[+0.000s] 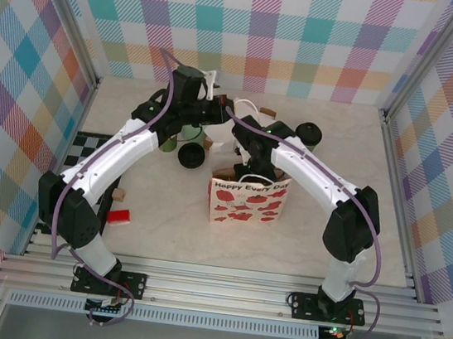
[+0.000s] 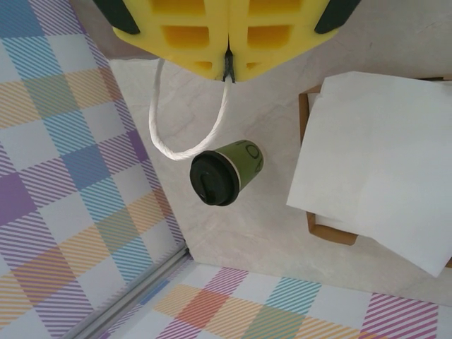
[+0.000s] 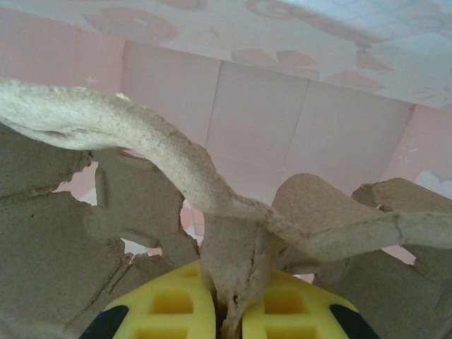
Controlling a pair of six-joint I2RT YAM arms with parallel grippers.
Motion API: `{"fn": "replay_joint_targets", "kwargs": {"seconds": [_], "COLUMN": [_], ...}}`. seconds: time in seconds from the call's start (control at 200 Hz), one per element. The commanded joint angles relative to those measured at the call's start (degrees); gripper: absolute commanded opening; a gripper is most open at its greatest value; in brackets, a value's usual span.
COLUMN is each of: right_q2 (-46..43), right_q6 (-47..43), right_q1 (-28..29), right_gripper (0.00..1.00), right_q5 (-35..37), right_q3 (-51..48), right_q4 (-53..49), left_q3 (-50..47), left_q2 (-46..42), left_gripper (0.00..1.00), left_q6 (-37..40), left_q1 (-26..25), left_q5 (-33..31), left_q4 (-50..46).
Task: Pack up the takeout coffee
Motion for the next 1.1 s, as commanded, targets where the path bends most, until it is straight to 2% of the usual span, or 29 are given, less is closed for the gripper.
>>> {"fn": "replay_joint_targets", "kwargs": {"seconds": [0.0, 0.115, 0.28, 0.565, 0.84, 0.93, 1.095], "right_q2": [1.00, 1.08, 0.91, 2.34, 5.39, 5.22, 5.02], "right_q6": [-1.43, -1.60, -1.20, 1.30, 1.60, 1.82, 2.08], "right_q1": [0.61, 1.08, 1.37, 1.41, 1.44, 1.44, 1.99], "right_gripper": [0.00, 0.00, 0.00, 0.00, 0.02, 0.06, 0.20], "right_q5": [1.35, 2.00, 2.42, 2.59, 2.54, 3.19, 4.74], "right_q3": [-1.74, -2.68, -4.93, -9.39, -12.49, -14.16, -14.55], "right_q4": [-0.26, -0.03, 1.72, 7.74, 9.94, 11.53, 11.97], "left_q3": [2.82, 3.31, 0.02, -2.40, -2.84, -2.74, -1.29], "left_q2": [-0.05, 0.26, -1.22, -2.57, -3.47, -3.79, -3.85], "left_gripper": [0.00, 0.00, 0.00, 0.00, 0.00, 0.00, 0.00], "left_q6": [2.04, 3.46, 4.31, 3.50, 2.49, 2.92, 5.52], "left_q1": [0.43, 0.73, 0.74, 1.06, 2.07, 2.29, 2.69], "left_q5": [-1.78, -1.66, 4.48, 0.87, 2.41, 2.30, 4.80], "left_q4": [-1.19, -0.39, 6.71, 2.92, 3.77, 3.60, 2.37]}}
